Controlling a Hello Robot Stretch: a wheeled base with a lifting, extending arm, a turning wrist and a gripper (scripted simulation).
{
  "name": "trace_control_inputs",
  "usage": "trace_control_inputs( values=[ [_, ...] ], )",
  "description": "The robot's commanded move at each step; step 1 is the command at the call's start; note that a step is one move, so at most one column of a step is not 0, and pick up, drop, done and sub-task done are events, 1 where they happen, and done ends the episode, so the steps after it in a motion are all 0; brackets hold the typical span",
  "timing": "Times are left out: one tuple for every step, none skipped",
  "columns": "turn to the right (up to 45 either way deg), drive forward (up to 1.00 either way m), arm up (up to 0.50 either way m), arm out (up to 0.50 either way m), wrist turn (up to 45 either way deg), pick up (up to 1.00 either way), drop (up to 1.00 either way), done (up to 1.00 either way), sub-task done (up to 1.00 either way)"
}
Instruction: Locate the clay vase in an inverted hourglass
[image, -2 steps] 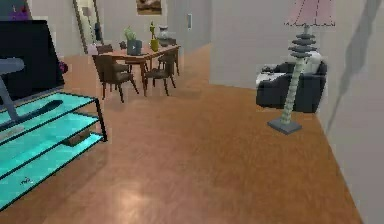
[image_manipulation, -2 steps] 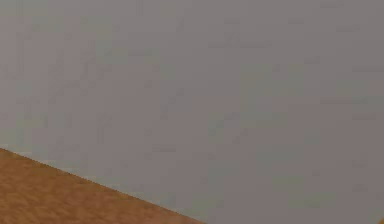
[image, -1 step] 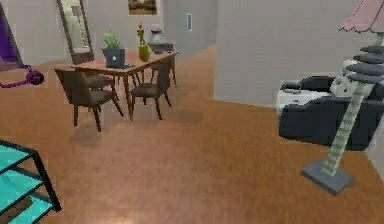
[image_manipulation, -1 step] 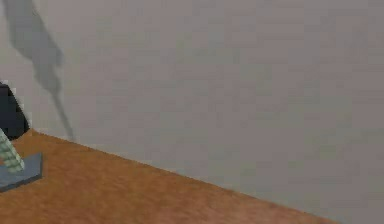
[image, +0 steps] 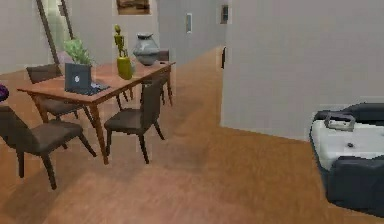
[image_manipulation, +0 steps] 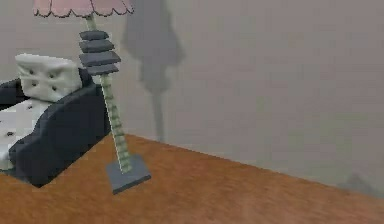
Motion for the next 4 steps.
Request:
trace_control_inputs(
  values=[
    [3.0,0.0,0.0,0.0,0.0,0.0,0.0,0.0,0.0],
    [0.0,1.0,0.0,0.0,0.0,0.0,0.0,0.0,0.0],
    [0.0,1.0,0.0,0.0,0.0,0.0,0.0,0.0,0.0],
    [9.0,0.0,0.0,0.0,0.0,0.0,0.0,0.0,0.0]
  ],
)
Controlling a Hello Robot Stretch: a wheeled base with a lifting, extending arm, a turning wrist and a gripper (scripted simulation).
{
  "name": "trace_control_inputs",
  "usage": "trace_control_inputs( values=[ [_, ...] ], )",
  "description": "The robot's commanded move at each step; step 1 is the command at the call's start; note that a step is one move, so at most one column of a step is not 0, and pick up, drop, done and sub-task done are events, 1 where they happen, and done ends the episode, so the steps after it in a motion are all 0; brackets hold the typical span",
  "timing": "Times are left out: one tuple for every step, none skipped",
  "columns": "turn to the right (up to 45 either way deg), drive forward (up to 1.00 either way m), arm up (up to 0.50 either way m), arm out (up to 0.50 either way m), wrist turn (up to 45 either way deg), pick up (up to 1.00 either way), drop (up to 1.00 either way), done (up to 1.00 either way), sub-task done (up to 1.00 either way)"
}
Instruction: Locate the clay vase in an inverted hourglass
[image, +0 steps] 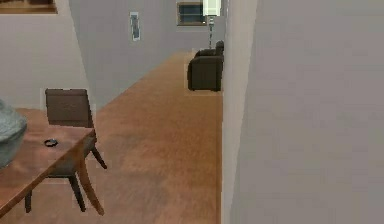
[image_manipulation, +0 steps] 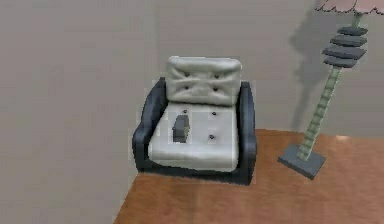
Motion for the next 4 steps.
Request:
trace_control_inputs(
  values=[
    [0.0,0.2,0.0,0.0,0.0,0.0,0.0,0.0,0.0],
    [-45.0,0.0,0.0,0.0,0.0,0.0,0.0,0.0,0.0],
    [-12.0,0.0,0.0,0.0,0.0,0.0,0.0,0.0,0.0],
    [0.0,0.0,0.0,0.0,0.0,0.0,0.0,1.0,0.0]
  ],
)
